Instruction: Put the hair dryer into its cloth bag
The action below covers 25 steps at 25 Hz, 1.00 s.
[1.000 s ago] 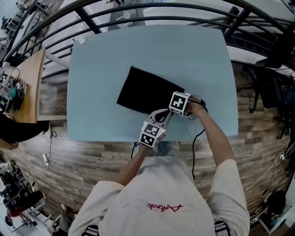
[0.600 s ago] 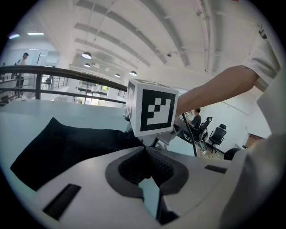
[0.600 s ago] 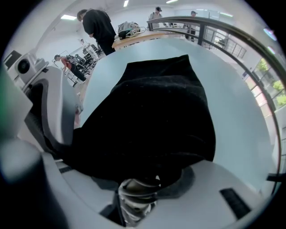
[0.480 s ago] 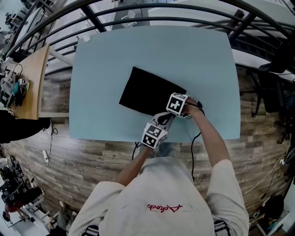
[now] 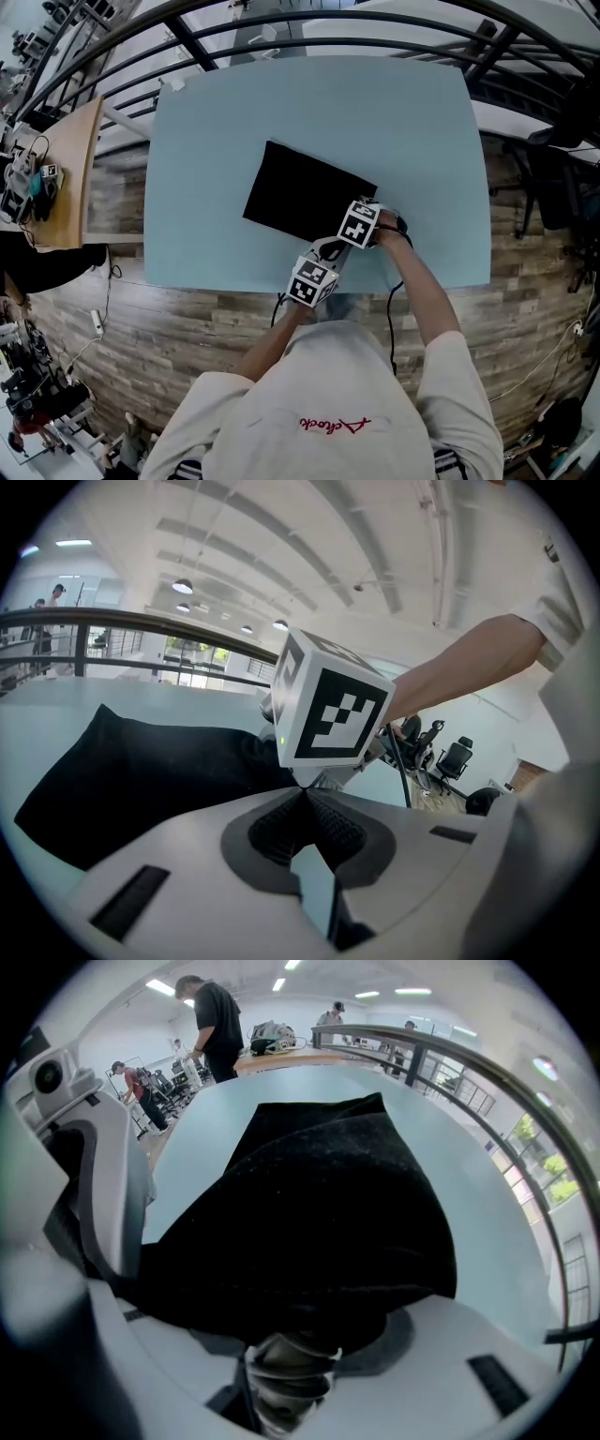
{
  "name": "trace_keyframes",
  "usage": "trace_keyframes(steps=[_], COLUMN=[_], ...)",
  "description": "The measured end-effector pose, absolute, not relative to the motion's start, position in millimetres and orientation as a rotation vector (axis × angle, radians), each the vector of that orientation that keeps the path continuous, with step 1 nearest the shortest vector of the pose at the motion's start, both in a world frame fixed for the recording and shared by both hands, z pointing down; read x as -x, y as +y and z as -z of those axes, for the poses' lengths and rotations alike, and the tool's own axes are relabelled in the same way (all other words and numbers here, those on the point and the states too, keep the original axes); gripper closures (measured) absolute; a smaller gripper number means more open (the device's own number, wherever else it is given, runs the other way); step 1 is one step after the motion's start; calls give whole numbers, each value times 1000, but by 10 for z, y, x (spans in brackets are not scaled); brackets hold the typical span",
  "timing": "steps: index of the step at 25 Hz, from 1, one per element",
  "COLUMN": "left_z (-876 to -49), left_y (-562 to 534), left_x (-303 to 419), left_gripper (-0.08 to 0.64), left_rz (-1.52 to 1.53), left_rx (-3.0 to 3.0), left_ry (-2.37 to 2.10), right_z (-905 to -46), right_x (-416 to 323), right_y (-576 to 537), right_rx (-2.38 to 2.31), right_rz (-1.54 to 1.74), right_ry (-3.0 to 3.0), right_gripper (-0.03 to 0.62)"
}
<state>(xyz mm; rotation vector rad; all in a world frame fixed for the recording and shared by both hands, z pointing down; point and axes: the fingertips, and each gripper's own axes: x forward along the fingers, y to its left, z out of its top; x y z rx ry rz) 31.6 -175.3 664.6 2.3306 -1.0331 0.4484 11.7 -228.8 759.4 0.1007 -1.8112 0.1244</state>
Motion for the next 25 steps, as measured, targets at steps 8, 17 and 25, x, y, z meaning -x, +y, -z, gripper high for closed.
trace_keyframes(steps=[8,17,25], left_z=[-6656,-6679,-6687], left_y=[-1765,-1851,-1864], left_x=[-279,-374,-407], left_gripper=[546,546,546], left_rz=[-475,-485,-500], left_rx=[-2342,-2343,-2352], left_ry=[-1033,-1022,-1006], right_z=[-7485,-7384,-7485], right_x=[-351,-992,-1252], right_y=[-2247,-2027,-1949], right_rx=[-136,-245,-252], right_rz=[-182,-274,-173], right_ry=[-1929,-1980,-1913], right_gripper=[296,278,285])
